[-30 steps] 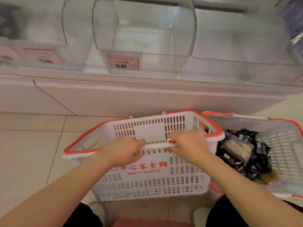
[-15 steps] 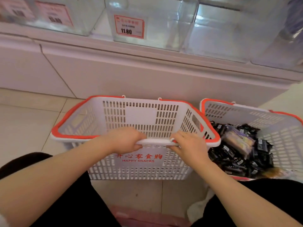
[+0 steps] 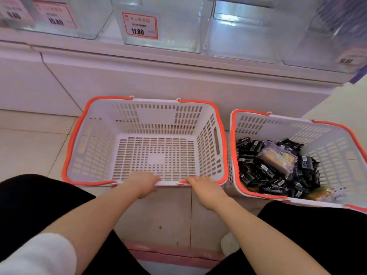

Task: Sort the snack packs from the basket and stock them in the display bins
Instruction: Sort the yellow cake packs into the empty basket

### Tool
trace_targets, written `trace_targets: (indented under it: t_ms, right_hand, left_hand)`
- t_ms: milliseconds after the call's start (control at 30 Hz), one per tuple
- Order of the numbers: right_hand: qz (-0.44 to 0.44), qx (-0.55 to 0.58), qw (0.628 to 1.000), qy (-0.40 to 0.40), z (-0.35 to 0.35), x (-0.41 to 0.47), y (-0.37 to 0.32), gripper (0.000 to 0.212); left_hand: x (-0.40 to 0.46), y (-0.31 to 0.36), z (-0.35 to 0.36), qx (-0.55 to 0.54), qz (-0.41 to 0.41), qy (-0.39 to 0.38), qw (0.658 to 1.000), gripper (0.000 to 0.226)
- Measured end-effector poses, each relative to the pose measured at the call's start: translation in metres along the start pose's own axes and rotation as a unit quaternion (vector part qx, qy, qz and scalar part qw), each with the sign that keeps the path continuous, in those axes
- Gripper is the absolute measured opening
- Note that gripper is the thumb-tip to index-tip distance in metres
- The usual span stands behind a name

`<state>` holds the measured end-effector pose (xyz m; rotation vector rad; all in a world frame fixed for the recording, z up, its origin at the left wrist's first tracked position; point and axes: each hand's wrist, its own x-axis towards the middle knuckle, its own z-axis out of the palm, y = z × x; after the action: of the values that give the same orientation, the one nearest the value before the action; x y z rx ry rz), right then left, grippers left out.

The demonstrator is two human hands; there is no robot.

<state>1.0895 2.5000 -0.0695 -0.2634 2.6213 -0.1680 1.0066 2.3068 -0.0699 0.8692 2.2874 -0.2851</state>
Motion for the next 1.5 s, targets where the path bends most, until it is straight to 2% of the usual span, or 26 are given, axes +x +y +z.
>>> trace_targets:
  t_ms: [167, 267, 433, 567, 633, 733, 833, 1000, 1100, 1200, 1267, 1367, 1500]
  right_hand:
    - [-0.005, 0.035, 0.999, -0.012, -0.008, 0.004, 0.015, 0.056]
    - [0.015, 0.054, 0.998, -0.01, -0.024, 0.002, 0.038, 0.044]
    - [0.003, 0.066, 0.996, -0.054, -0.085, -0.014, 0.096, 0.028]
    - [0.085, 0.097, 0.992, 0.002, -0.131, -0.047, 0.167, 0.025]
    - [0.143, 0.219, 0.964, 0.043, -0.138, -0.064, 0.204, 0.023]
    - [0.206, 0.393, 0.892, 0.085, -0.122, -0.088, 0.245, 0.018]
    - [0.243, 0.421, 0.87, 0.086, -0.071, -0.095, 0.271, 0.013]
    - [0.267, 0.434, 0.86, 0.01, 0.011, -0.074, 0.292, 0.022]
    - [0.249, 0.407, 0.879, -0.015, 0.039, -0.057, 0.299, 0.036]
    - [0.178, 0.293, 0.938, -0.06, 0.061, -0.043, 0.302, 0.058]
    - [0.127, 0.212, 0.964, -0.098, 0.074, -0.037, 0.301, 0.067]
    - [0.081, 0.106, 0.984, -0.121, 0.084, -0.029, 0.299, 0.064]
    - [0.079, 0.04, 0.989, -0.122, 0.084, -0.018, 0.295, 0.049]
  left_hand:
    - [0.012, -0.007, 0.003, 0.001, -0.049, 0.008, 0.999, 0.028]
    - [0.016, 0.008, -0.005, -0.018, -0.043, 0.022, 0.999, 0.034]
    - [0.025, 0.069, -0.048, -0.055, 0.107, 0.159, 0.98, 0.051]
    - [0.044, 0.122, -0.088, -0.116, 0.194, 0.185, 0.956, 0.052]
    - [0.059, 0.147, -0.105, -0.133, 0.208, 0.183, 0.952, 0.046]
    - [0.087, 0.18, -0.124, -0.126, 0.23, 0.164, 0.951, 0.033]
    - [0.119, 0.204, -0.13, -0.105, 0.227, 0.116, 0.961, 0.032]
    - [0.175, 0.23, -0.124, -0.048, 0.102, 0.017, 0.993, 0.03]
    - [0.208, 0.239, -0.119, -0.03, 0.074, -0.017, 0.997, 0.03]
    - [0.235, 0.246, -0.105, -0.017, 0.058, -0.05, 0.997, 0.028]
    - [0.249, 0.251, -0.093, -0.004, 0.039, -0.056, 0.998, 0.029]
    - [0.264, 0.255, -0.08, 0.015, 0.005, -0.05, 0.999, 0.039]
    - [0.275, 0.262, -0.072, -0.062, -0.055, -0.055, 0.995, 0.046]
